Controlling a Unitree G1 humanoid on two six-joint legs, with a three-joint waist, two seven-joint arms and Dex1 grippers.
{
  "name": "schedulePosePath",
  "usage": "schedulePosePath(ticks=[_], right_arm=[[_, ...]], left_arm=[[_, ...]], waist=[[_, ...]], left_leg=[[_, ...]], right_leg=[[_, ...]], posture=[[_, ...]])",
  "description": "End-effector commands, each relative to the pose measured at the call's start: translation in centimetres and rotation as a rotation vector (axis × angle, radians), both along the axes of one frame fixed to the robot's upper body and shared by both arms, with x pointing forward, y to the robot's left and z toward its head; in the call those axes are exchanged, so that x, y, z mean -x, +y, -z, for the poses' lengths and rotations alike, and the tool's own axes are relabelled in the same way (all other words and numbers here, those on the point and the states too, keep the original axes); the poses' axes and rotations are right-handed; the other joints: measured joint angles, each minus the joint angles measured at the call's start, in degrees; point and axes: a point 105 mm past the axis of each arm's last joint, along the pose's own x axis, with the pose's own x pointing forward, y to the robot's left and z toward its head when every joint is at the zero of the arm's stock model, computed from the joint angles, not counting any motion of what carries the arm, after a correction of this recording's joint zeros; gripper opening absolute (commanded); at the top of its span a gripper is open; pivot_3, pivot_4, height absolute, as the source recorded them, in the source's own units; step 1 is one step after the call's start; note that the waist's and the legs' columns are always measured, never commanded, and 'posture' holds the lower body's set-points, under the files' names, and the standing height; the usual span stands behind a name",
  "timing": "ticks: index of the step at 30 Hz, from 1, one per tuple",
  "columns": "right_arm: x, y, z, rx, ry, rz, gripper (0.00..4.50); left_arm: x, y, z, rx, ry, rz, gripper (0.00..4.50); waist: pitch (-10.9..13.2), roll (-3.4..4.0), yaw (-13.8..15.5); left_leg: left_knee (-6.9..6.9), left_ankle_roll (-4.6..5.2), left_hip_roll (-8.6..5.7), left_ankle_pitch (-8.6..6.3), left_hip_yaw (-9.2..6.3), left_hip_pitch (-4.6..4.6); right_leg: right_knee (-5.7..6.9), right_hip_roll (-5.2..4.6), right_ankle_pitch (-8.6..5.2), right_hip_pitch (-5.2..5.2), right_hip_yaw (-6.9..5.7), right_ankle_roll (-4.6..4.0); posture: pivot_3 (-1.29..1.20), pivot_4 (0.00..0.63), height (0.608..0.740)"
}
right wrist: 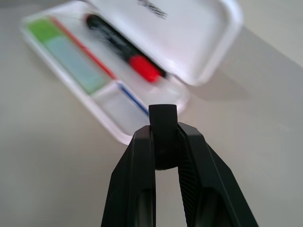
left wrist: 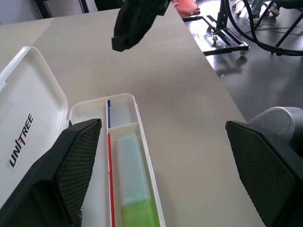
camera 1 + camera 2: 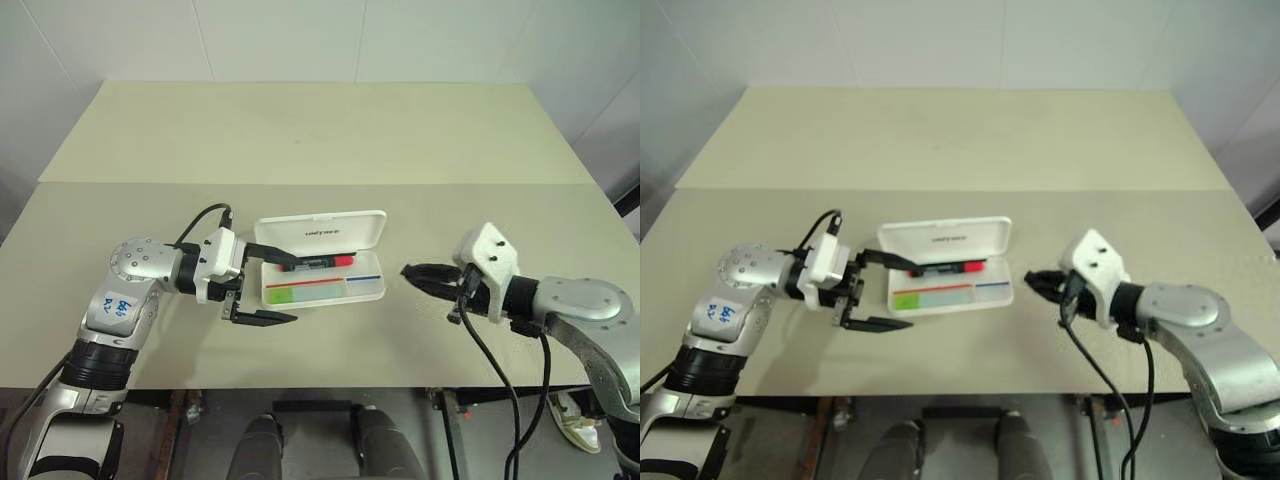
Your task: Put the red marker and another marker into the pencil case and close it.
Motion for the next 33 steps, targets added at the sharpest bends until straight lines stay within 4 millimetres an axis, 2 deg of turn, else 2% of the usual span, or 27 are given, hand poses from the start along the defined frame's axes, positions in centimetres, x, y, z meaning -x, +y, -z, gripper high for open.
schedulePosePath(ticks=[1, 10, 16, 24, 33], right_arm=[[0.3, 0.9, -0.1, 0.049, -0.023, -0.172, 0.31], [-3.0, 1.7, 1.3, 0.138, -0.060, -0.374, 0.31], [-4.8, 3.3, 1.2, 0.183, -0.093, -0.476, 0.31], [-5.4, 4.9, 1.3, 0.203, -0.095, -0.551, 0.31], [-5.9, 5.1, 2.4, 0.216, -0.057, -0.559, 0.31]], left_arm=[[0.4, 0.5, -0.9, 0.001, -0.056, -0.017, 4.50], [0.7, 0.6, -0.9, 0.007, -0.060, -0.041, 4.50], [0.9, 0.7, -1.0, 0.011, -0.062, -0.058, 4.50], [1.1, 0.5, -1.0, 0.018, -0.059, -0.069, 4.50], [1.1, 0.6, -1.0, 0.022, -0.061, -0.082, 4.50]], waist=[[0.0, 0.00, -0.1], [0.0, 0.02, -0.5], [0.0, 0.03, -0.8], [0.0, 0.04, -1.3], [0.0, 0.04, -1.5]], left_leg=[[0.00, 0.00, 0.00, 0.00, 0.00, 0.00], [0.05, 0.00, 0.01, 0.01, 0.01, 0.05], [0.01, 0.00, 0.01, 0.01, 0.01, 0.05], [0.00, 0.00, 0.01, 0.01, -0.03, 0.06], [0.02, -0.01, 0.01, 0.01, -0.03, 0.10]], right_leg=[[0.00, 0.00, 0.00, 0.00, 0.00, 0.00], [0.05, 0.01, 0.04, 0.01, -0.01, -0.01], [0.10, 0.00, 0.04, 0.00, -0.02, 0.00], [0.22, 0.00, 0.04, -0.01, -0.04, 0.00], [0.28, 0.00, 0.05, -0.01, -0.04, -0.01]], posture=[[0.00, 0.150, 0.740], [0.00, 0.150, 0.740], [0.00, 0.150, 0.740], [0.00, 0.150, 0.740], [0.00, 0.150, 0.740]])
